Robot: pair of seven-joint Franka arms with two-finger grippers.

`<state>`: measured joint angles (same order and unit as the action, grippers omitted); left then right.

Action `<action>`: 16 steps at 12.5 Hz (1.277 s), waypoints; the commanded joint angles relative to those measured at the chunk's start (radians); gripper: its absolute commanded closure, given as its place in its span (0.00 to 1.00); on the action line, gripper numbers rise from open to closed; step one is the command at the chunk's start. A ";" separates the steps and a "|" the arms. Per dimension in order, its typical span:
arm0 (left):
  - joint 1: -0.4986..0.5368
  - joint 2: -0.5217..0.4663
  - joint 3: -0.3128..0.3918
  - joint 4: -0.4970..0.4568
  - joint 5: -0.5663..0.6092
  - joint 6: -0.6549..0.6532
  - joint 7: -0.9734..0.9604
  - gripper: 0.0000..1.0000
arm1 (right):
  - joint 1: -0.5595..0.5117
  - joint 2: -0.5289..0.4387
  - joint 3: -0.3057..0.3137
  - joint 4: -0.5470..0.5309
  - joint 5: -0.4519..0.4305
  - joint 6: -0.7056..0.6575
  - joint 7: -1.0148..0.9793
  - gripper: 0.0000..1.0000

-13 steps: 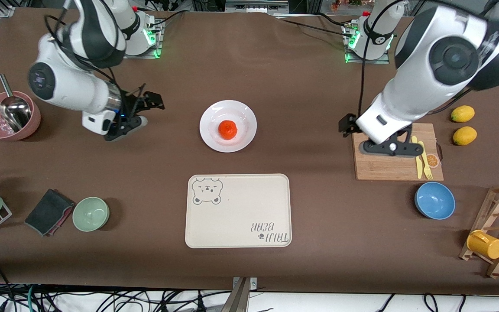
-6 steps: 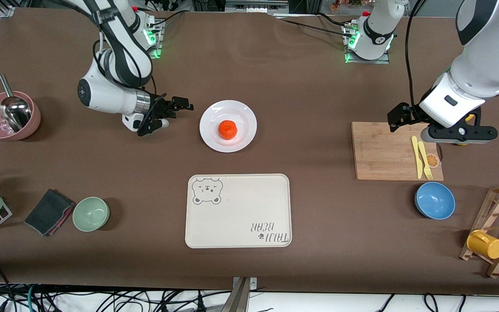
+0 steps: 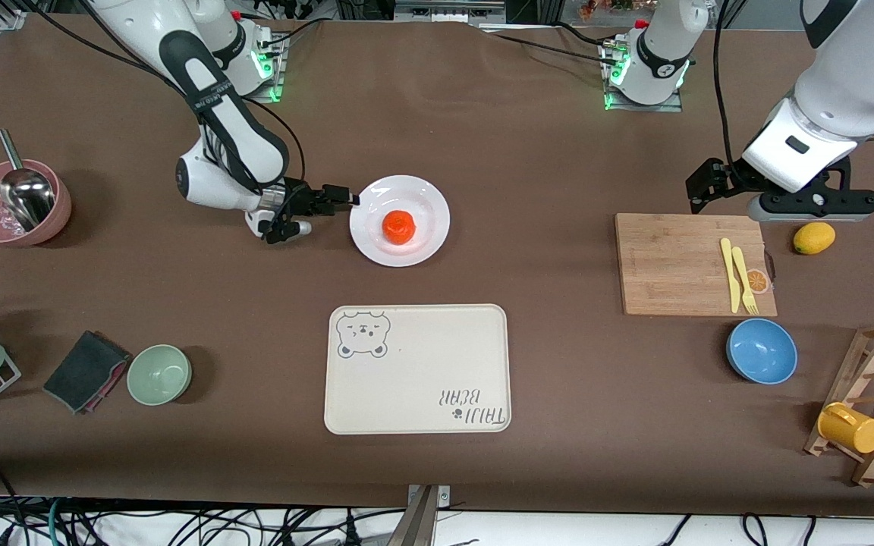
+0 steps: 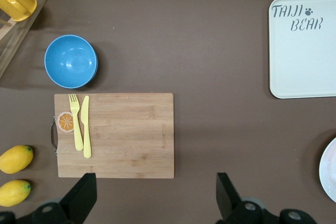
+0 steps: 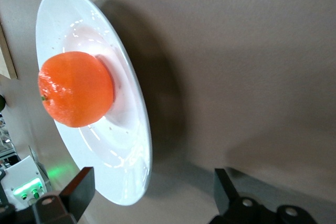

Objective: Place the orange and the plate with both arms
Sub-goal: 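Withdraw the left gripper while the right gripper grasps the plate rim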

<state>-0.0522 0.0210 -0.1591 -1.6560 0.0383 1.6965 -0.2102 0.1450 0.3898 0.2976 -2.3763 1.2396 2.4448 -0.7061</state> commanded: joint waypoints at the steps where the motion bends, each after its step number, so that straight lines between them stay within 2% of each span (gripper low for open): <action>1: 0.009 -0.019 0.000 -0.018 -0.009 -0.005 0.020 0.00 | -0.007 0.015 0.028 0.011 0.055 0.033 -0.022 0.00; 3: 0.018 -0.019 0.001 -0.018 -0.009 -0.006 0.022 0.00 | -0.007 0.029 0.038 0.016 0.086 0.034 -0.022 0.01; 8: 0.028 -0.018 0.004 -0.016 -0.009 -0.029 0.018 0.00 | -0.007 0.038 0.041 0.054 0.089 0.037 -0.024 0.05; 15: 0.026 -0.015 0.001 -0.005 -0.009 -0.031 0.017 0.00 | -0.007 0.075 0.043 0.068 0.093 0.042 -0.093 0.31; 16: 0.026 -0.015 0.001 -0.005 -0.009 -0.034 0.014 0.00 | -0.005 0.078 0.041 0.068 0.093 0.046 -0.099 0.37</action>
<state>-0.0310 0.0210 -0.1554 -1.6574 0.0383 1.6754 -0.2102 0.1450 0.4452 0.3263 -2.3229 1.3103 2.4693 -0.7629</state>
